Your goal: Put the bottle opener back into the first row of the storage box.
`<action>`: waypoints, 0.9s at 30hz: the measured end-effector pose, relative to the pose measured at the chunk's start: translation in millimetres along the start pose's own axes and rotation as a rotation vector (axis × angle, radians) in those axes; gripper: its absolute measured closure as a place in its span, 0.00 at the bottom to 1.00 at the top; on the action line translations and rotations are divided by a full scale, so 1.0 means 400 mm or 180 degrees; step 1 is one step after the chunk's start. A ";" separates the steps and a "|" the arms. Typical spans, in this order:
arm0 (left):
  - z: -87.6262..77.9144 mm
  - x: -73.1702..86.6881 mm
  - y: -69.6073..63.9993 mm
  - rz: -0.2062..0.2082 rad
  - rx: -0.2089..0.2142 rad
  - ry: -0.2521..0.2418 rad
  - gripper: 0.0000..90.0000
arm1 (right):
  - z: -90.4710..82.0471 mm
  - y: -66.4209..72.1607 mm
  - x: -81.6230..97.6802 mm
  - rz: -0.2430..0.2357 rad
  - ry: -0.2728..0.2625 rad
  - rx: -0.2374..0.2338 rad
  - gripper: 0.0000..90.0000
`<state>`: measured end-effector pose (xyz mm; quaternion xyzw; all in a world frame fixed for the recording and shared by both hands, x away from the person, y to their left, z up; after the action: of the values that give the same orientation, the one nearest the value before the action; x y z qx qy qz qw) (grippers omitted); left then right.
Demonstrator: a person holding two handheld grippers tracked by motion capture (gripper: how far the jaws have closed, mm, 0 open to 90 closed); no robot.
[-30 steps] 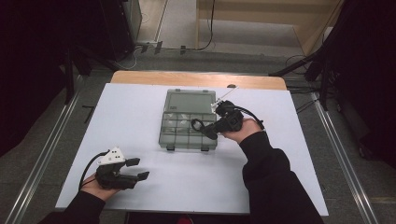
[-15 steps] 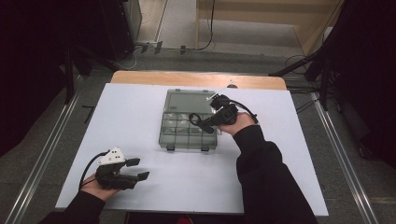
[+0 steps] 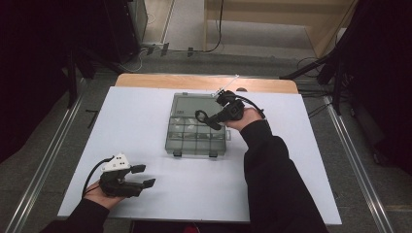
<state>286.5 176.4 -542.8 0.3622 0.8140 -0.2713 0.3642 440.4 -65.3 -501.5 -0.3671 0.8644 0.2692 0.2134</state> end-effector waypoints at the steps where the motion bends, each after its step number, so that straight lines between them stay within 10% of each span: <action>1: -0.001 0.000 0.001 -0.0001 -0.0008 -0.0001 0.37 | 0.003 -0.001 -0.009 -0.0063 -0.0010 -0.0038 0.94; 27: -0.002 0.001 0.000 -0.0014 0.0016 0.0003 0.37 | 0.088 -0.001 -0.061 -0.0671 0.0142 -0.0280 0.93</action>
<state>285.9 177.2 -542.5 0.3615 0.8143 -0.2739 0.3623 462.3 -31.2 -514.7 -0.4709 0.8129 0.2747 0.2049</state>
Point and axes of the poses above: each handheld gripper's, and its own axes: z roughly forward along the jaws, x roughly out of its underside, y roughly to its left, the point moved 10 cm from there along z, roughly forward along the jaws, and after that the axes turned 5 degrees about -y, right-handed, at the moved point
